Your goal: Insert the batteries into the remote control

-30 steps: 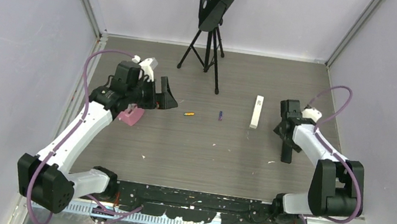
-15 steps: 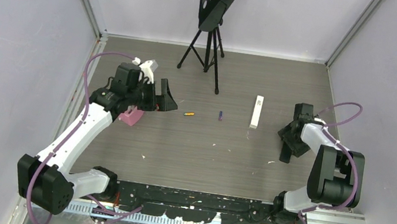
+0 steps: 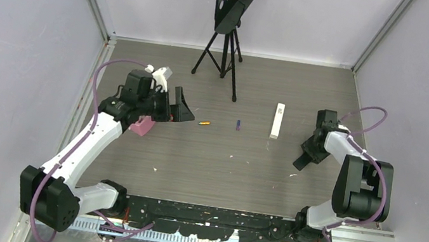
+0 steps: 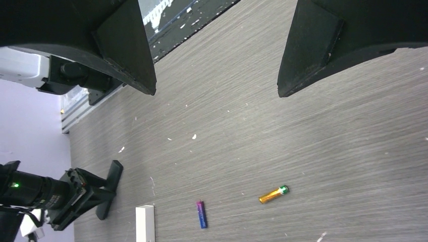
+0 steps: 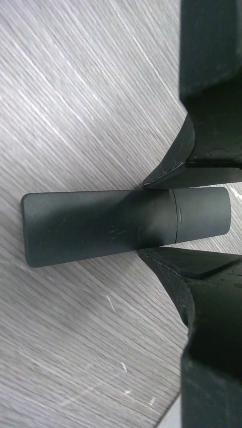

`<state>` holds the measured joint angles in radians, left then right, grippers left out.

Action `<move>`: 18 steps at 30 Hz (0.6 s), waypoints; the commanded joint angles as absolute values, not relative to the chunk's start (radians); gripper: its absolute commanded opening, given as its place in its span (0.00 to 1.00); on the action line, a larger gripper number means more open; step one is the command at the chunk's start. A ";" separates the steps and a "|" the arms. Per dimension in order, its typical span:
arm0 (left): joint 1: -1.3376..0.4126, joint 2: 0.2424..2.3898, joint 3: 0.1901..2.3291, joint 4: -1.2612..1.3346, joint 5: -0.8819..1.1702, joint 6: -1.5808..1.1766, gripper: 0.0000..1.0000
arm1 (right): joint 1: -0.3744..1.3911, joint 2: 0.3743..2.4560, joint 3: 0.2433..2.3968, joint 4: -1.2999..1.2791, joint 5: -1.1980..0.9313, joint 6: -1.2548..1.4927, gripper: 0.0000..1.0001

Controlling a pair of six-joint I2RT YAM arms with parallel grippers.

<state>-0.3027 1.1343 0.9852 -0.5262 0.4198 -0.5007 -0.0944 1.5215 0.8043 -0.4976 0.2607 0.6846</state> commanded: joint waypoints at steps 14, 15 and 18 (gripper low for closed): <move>-0.305 1.230 0.898 -0.186 0.683 -0.720 0.91 | 0.427 1.145 0.744 -0.311 0.123 0.641 0.31; -0.310 1.239 0.890 -0.162 0.693 -0.736 0.91 | 0.477 1.144 0.743 -0.281 0.100 0.618 0.31; -0.331 1.269 0.874 -0.098 0.719 -0.780 0.90 | 0.593 1.174 0.765 -0.222 0.064 0.558 0.31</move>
